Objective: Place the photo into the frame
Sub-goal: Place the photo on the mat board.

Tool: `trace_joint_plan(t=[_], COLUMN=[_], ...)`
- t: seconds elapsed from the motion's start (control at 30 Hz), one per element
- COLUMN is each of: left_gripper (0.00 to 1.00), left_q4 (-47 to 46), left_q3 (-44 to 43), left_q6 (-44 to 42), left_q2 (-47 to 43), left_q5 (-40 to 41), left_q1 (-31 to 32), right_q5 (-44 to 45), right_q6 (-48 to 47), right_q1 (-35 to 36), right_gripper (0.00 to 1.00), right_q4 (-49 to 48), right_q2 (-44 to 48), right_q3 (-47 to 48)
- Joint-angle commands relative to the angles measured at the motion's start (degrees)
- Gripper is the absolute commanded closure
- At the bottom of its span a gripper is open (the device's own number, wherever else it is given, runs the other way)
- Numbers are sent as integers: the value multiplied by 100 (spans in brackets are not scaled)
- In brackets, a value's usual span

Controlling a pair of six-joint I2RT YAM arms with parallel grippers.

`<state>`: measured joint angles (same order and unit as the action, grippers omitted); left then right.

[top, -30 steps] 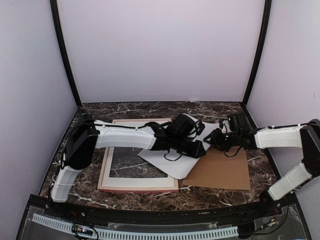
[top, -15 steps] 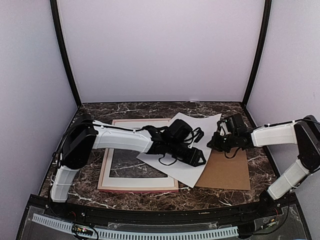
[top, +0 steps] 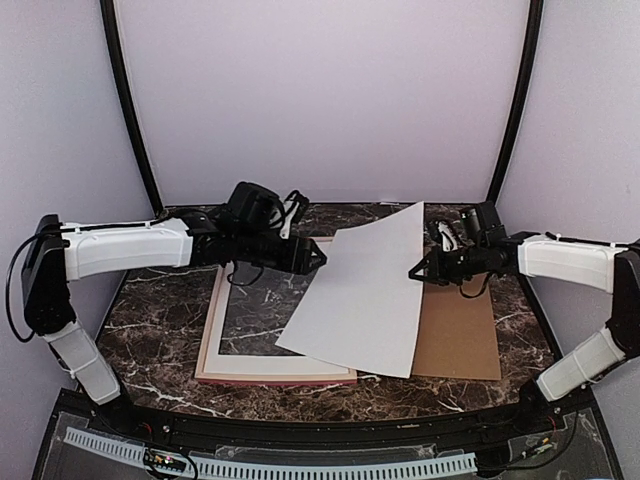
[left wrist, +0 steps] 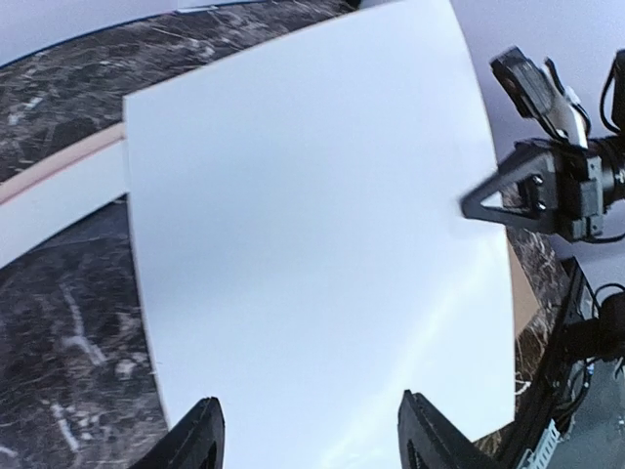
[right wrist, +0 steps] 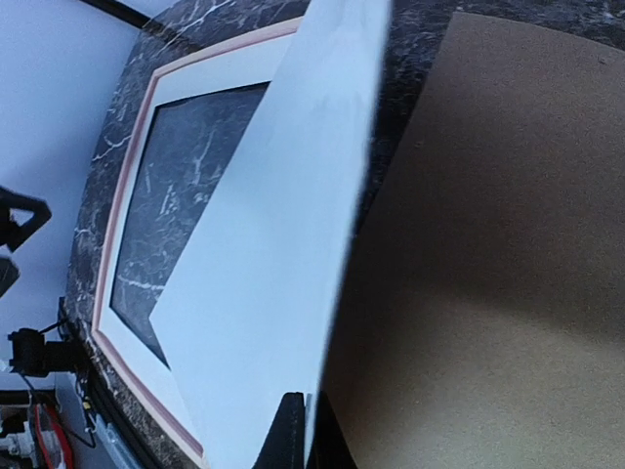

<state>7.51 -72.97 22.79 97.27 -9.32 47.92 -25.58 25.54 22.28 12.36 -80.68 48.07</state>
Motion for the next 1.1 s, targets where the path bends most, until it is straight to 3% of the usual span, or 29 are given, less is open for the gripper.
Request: trace_joint_plan(t=[0.0, 0.33, 0.77, 0.87, 1.07], left_gripper=[36, 25, 10, 9, 9], left_q4=[408, 993, 1412, 1470, 1572], left_q3=[430, 959, 1368, 1406, 1447], left_q6=[-247, -275, -310, -270, -276], left_q2=[-649, -1627, -2679, -2990, -3428], left_q5=[689, 1446, 1343, 1376, 2027], left_q1=[-289, -1373, -3481, -3880, -4060], right_q5=[-1157, -1724, -2135, -2292, -2582], right_q6=[-175, 274, 1407, 1674, 2142], right_q1=[-6, 729, 1991, 2208, 2340], right_gripper=[100, 100, 100, 100, 100], right_q4=[32, -7, -494, -759, -1486], right_q2=[-49, -374, -1453, -1759, -2341], right_q3=[363, 1712, 4152, 4467, 4428])
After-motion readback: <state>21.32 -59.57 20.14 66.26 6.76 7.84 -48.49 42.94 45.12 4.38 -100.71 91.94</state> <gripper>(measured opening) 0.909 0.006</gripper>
